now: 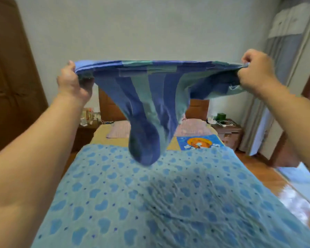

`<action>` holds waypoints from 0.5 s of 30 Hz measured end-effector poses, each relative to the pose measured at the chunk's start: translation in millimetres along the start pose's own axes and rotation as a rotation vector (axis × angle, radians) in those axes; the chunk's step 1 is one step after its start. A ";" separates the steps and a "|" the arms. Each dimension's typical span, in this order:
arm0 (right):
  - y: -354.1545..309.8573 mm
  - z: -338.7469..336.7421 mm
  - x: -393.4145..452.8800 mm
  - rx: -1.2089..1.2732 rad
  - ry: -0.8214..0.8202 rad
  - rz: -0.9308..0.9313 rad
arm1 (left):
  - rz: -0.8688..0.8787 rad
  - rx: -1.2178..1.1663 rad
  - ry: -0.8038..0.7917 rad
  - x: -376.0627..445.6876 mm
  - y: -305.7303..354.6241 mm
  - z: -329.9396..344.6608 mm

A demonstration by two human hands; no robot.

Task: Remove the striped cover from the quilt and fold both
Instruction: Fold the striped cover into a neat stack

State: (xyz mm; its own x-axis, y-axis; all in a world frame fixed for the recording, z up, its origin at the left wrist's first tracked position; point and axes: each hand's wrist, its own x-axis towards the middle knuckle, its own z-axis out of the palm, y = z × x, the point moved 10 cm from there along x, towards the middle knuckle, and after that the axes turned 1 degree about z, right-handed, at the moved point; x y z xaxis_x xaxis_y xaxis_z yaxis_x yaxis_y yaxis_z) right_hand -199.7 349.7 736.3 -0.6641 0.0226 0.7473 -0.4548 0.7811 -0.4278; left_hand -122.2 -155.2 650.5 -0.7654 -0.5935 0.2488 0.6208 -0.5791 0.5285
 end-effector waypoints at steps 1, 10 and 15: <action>1.4 3.7 -16.1 -0.057 -0.015 -0.053 | -0.006 -0.007 0.020 -13.2 -0.4 -10.8; 225.9 72.3 -270.4 -0.366 -0.579 0.165 | -0.239 0.365 0.581 -201.2 -58.3 -285.5; 325.2 91.0 -509.4 -0.372 -0.809 0.675 | -0.695 0.672 0.883 -420.0 -143.3 -474.0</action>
State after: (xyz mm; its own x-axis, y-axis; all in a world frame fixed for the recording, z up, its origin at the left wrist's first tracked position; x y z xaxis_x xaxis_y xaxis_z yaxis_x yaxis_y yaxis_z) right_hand -63.4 535.4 170.2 -0.9600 0.2057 -0.1898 0.2610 0.9030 -0.3412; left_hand 190.7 -87.9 85.5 -0.3617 -0.5979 -0.7153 -0.2584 -0.6729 0.6931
